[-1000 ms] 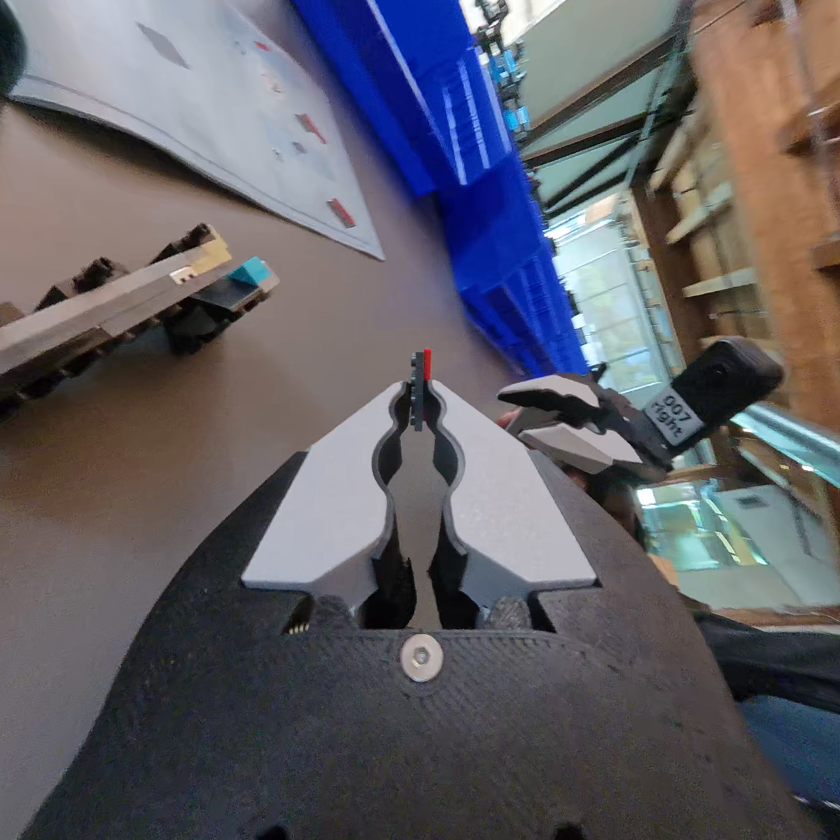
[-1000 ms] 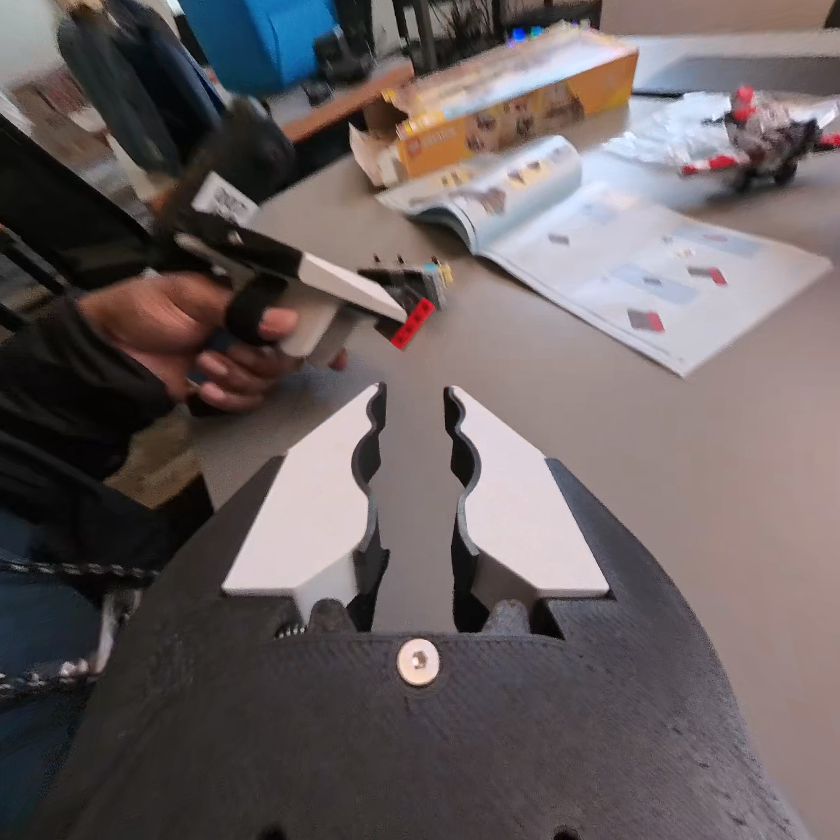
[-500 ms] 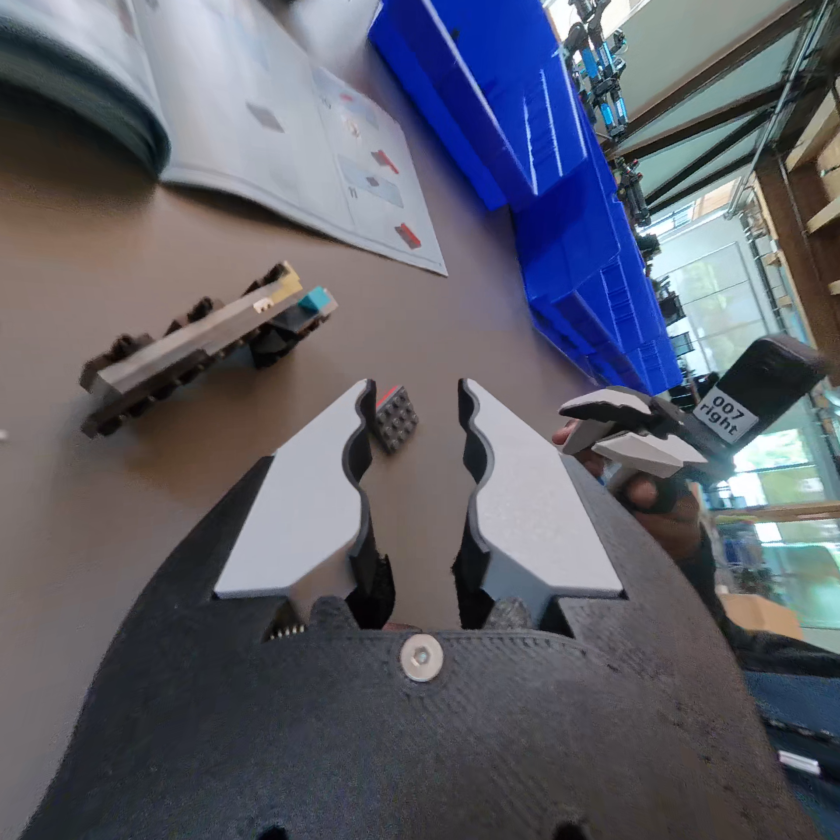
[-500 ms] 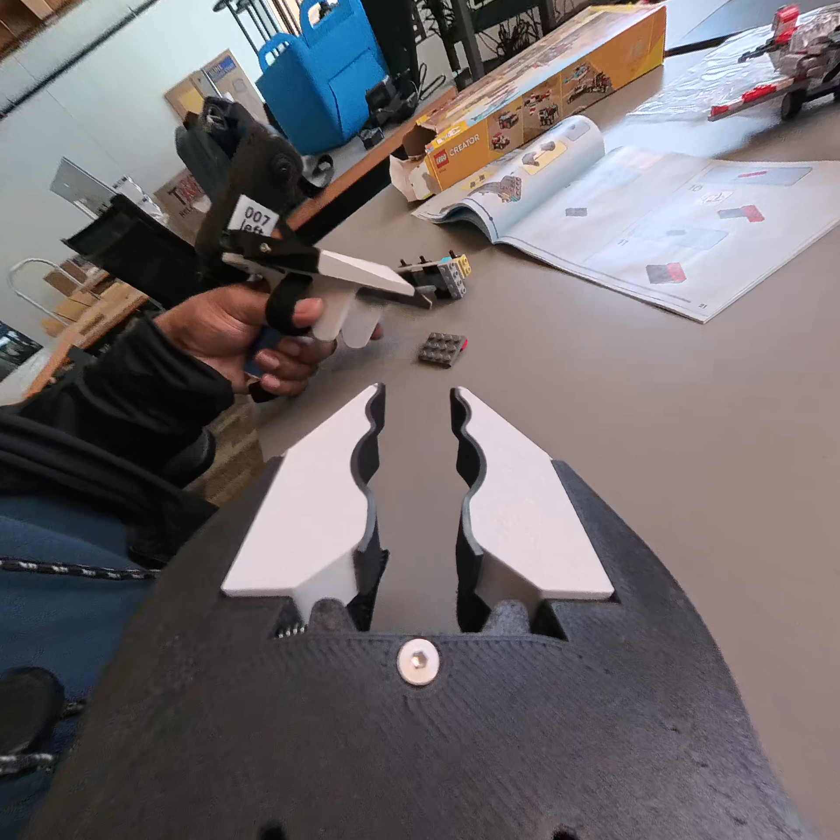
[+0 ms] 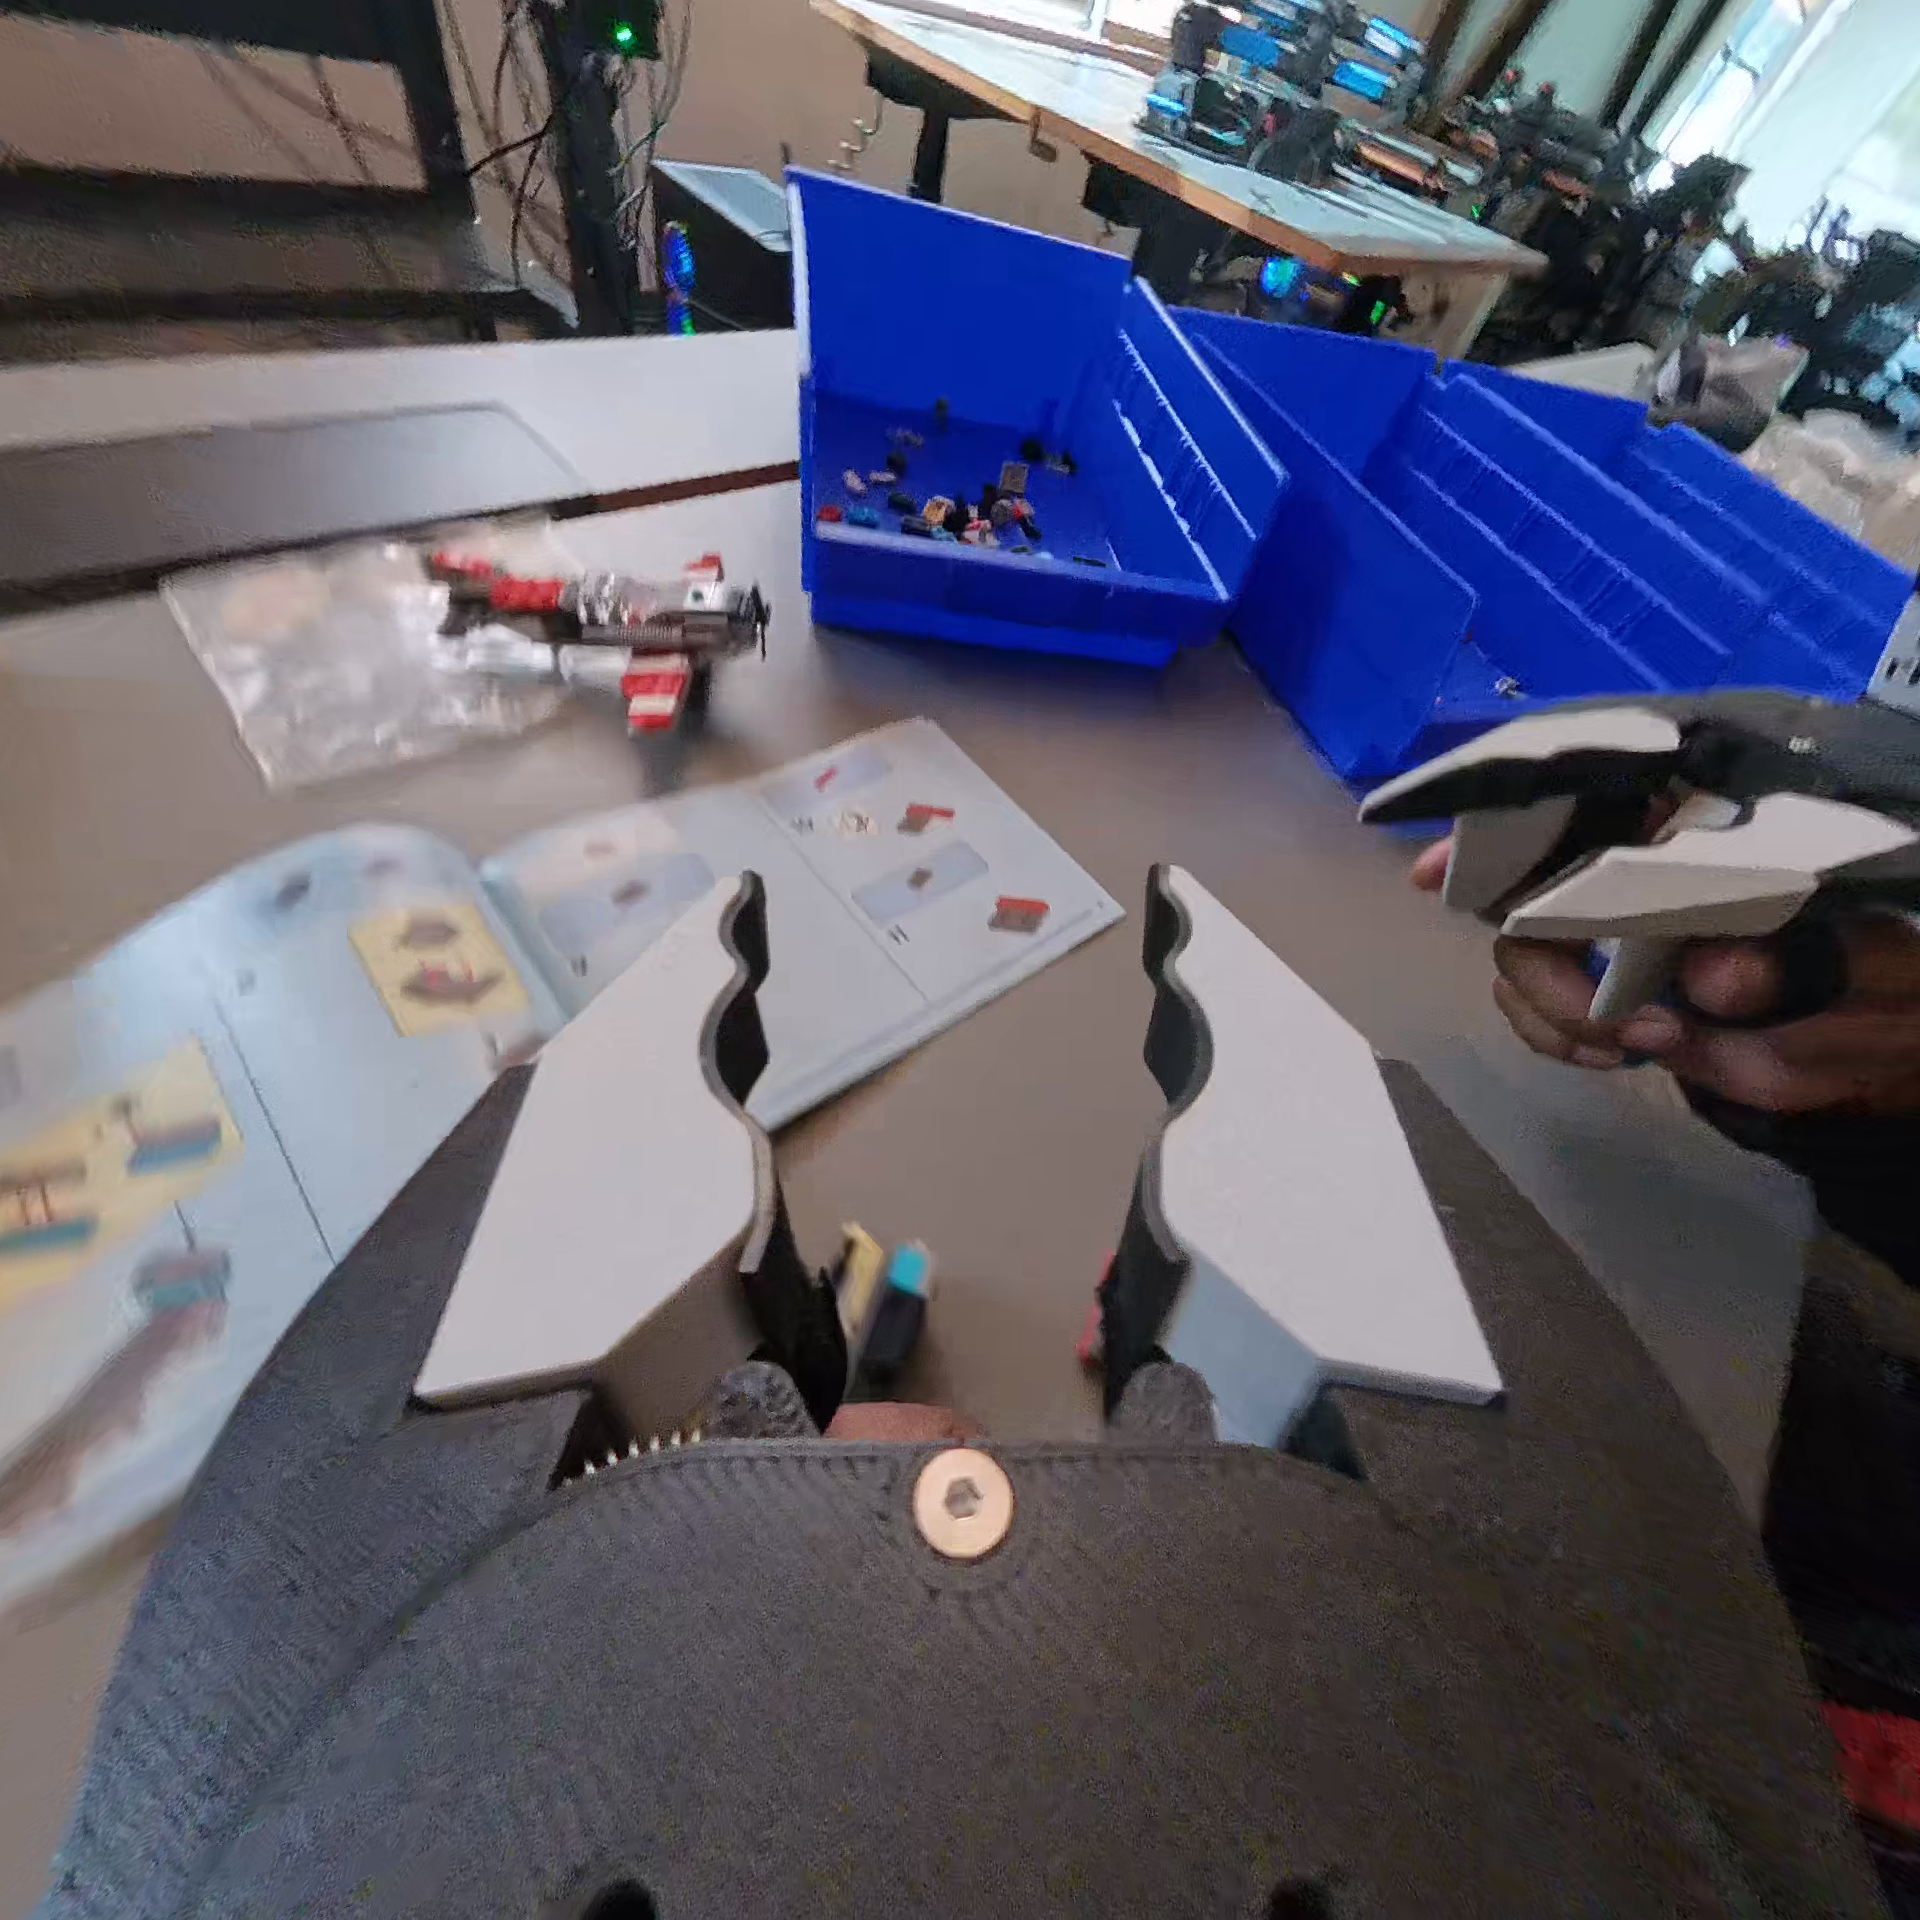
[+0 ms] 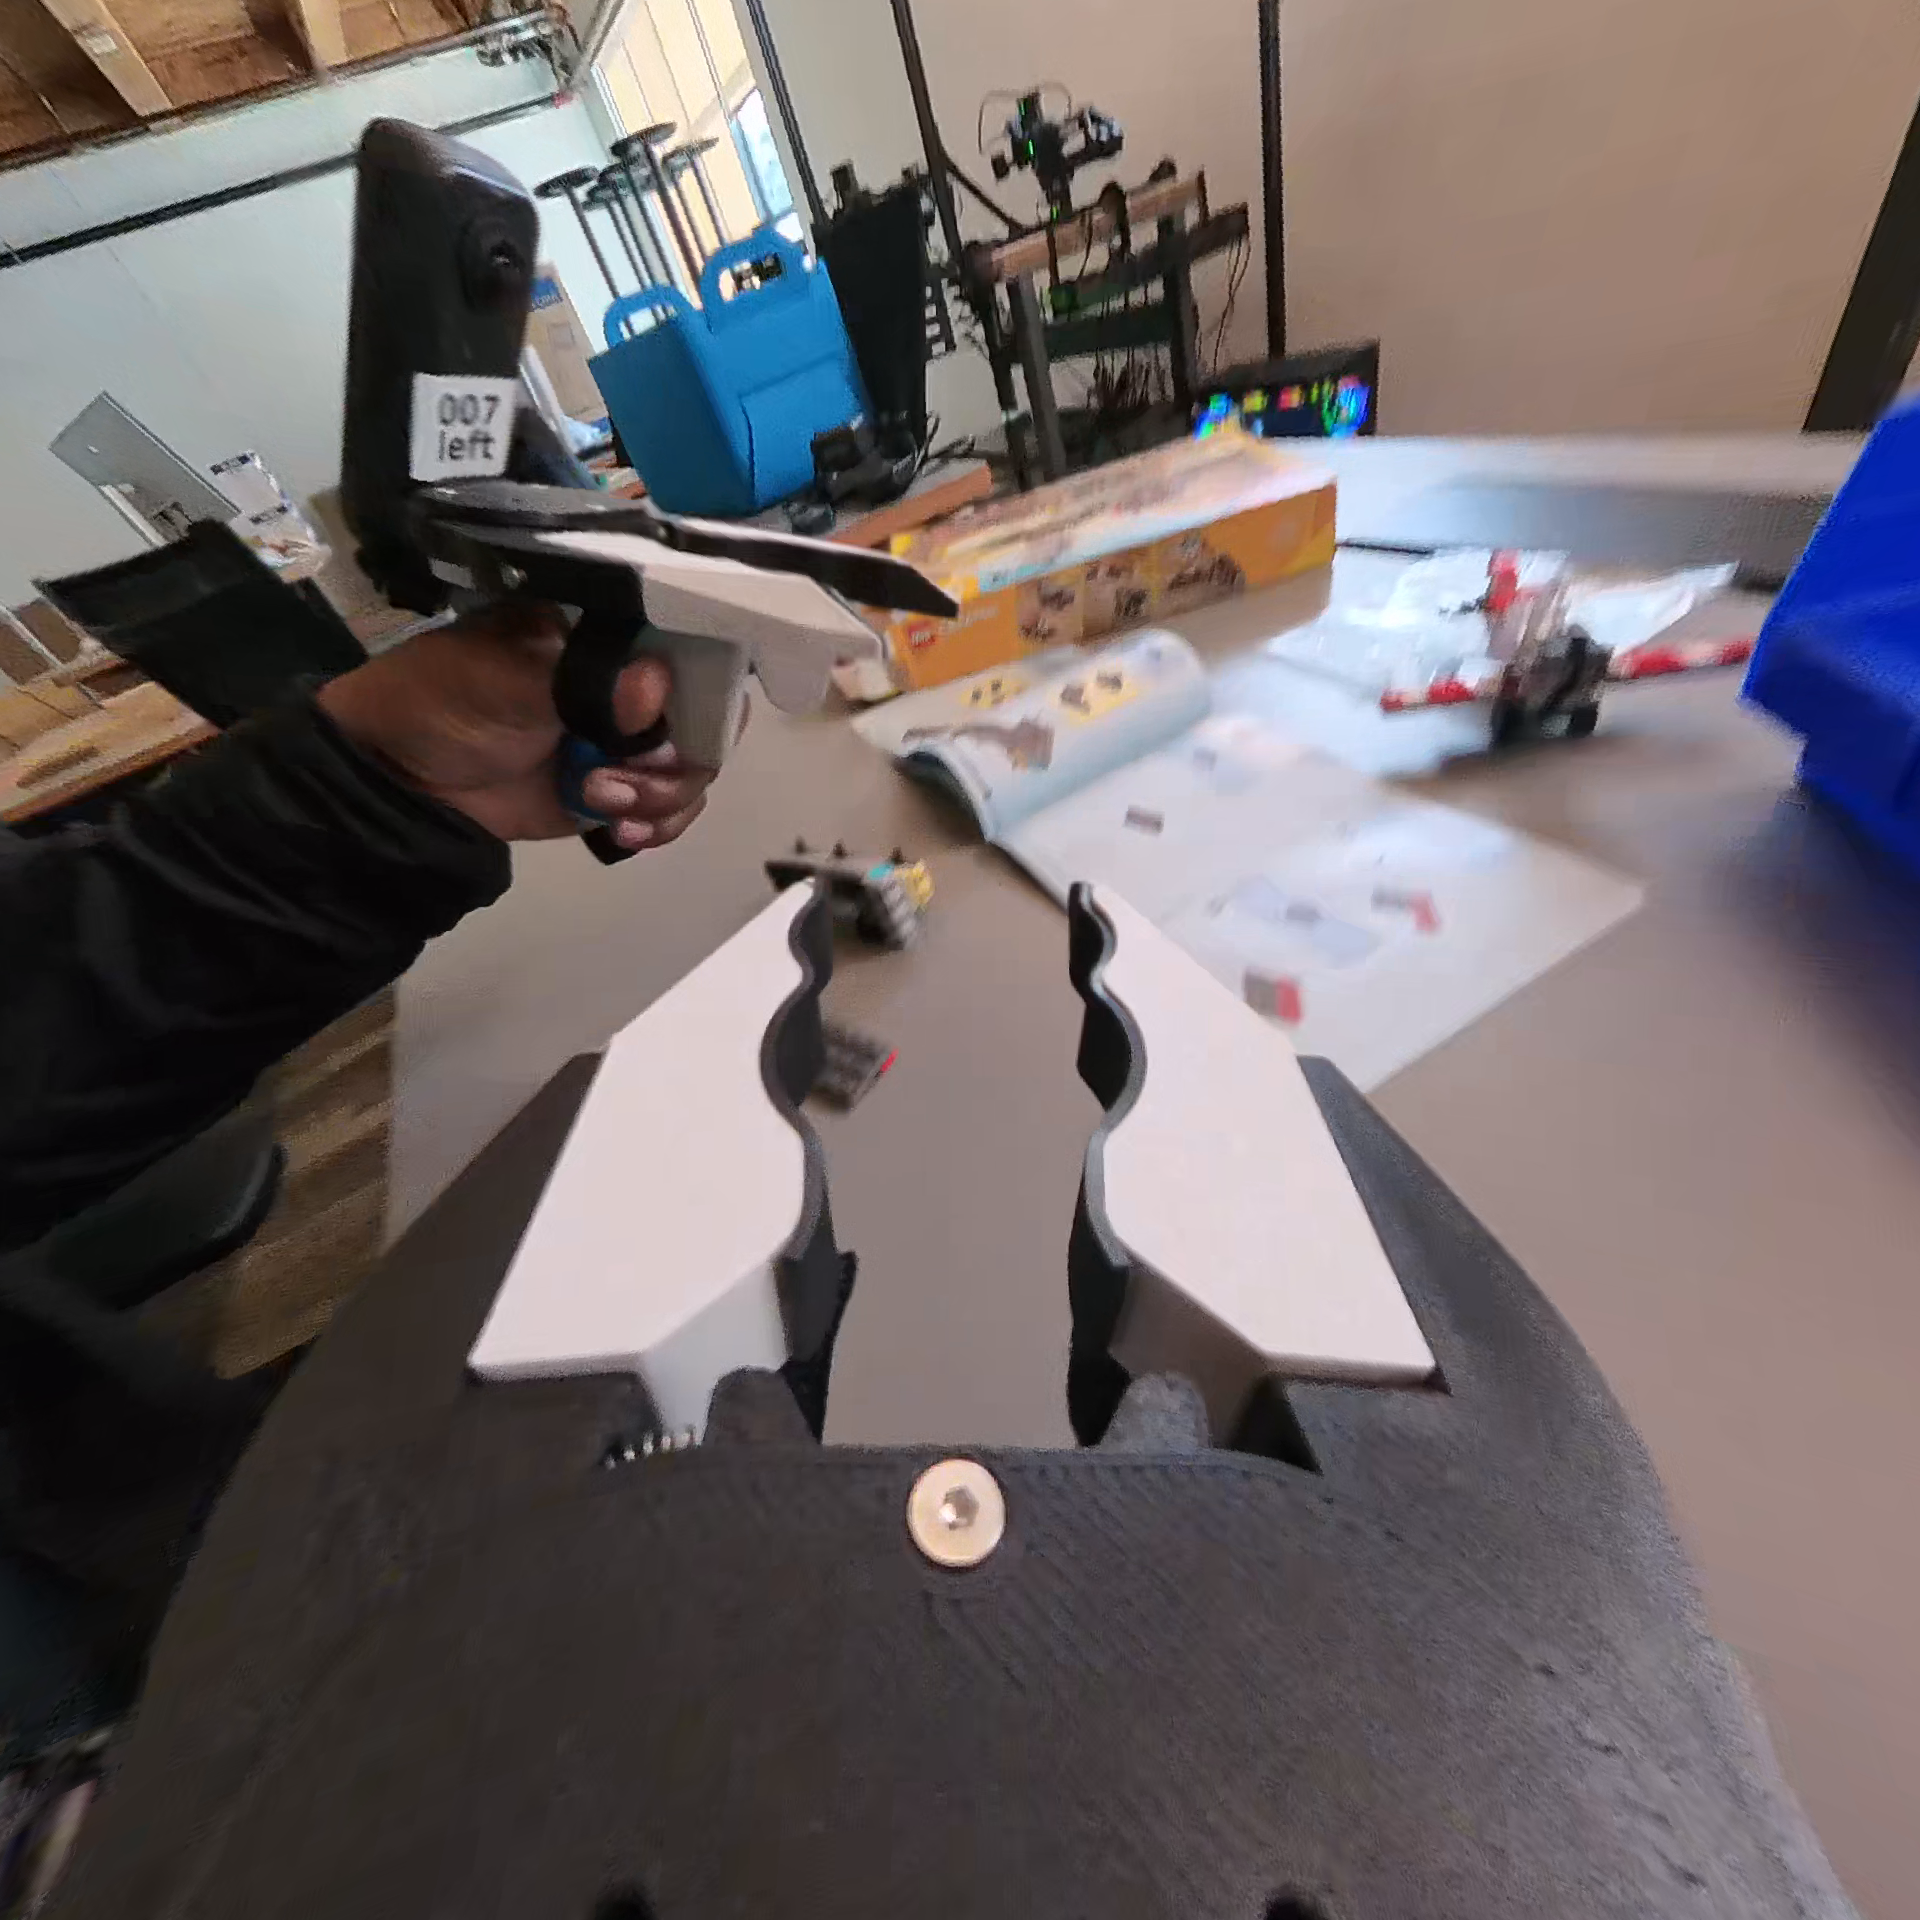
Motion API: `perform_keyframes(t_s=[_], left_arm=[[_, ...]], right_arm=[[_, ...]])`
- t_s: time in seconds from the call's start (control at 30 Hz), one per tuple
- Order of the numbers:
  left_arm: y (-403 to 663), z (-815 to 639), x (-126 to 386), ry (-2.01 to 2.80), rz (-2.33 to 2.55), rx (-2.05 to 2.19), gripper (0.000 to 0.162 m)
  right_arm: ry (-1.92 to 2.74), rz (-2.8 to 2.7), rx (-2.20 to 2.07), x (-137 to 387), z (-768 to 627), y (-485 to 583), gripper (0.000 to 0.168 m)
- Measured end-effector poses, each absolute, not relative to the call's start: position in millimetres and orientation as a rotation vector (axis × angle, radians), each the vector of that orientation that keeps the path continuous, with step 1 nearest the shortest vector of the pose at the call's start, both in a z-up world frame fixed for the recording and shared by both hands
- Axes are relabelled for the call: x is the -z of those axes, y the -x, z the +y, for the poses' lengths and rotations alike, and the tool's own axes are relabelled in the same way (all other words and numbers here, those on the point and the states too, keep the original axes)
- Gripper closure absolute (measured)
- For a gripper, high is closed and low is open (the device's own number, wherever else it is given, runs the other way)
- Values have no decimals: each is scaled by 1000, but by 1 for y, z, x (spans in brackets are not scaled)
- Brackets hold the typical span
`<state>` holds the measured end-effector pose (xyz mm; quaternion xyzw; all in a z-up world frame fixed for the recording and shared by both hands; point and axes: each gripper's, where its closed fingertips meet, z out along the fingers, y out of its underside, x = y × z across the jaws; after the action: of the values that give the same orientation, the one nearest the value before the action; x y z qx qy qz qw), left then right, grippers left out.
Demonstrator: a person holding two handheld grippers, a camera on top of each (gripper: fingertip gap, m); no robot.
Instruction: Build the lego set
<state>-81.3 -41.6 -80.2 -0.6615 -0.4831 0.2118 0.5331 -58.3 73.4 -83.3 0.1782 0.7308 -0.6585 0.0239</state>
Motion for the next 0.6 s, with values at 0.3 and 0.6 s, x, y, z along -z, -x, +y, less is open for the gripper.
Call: perform_keyframes(t_s=[0.3,0.6], left_arm=[[171,-1,94,2088,-770,-352,82],[203,57,167,2459,-539,-128,85]], right_arm=[[-600,2407,2180,89,58,142,122],[-685,2159,2226,88,76,151,125]])
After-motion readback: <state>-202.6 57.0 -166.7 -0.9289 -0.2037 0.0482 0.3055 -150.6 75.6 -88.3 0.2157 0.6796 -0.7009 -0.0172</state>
